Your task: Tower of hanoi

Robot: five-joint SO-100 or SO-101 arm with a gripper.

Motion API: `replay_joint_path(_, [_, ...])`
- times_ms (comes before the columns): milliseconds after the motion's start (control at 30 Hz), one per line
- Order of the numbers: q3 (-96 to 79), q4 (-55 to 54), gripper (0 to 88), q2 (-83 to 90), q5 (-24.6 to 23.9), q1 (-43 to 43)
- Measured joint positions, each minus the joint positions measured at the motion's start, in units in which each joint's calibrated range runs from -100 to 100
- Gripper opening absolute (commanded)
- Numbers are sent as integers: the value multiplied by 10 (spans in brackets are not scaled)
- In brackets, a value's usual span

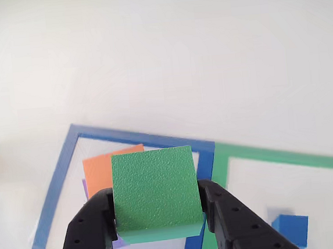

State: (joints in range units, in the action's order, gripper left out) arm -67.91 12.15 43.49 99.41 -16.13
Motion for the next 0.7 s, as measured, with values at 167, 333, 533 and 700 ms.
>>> replay_joint_path(167, [-11, -90, 65, -55, 0, -24])
replay_joint_path(333, [-11, -154, 67, -120, 0, -33])
replay_joint_path(533, [-4, -203, 67, -179, 0, -44])
replay_joint_path(700, [28, -238, 67, -238, 6, -44])
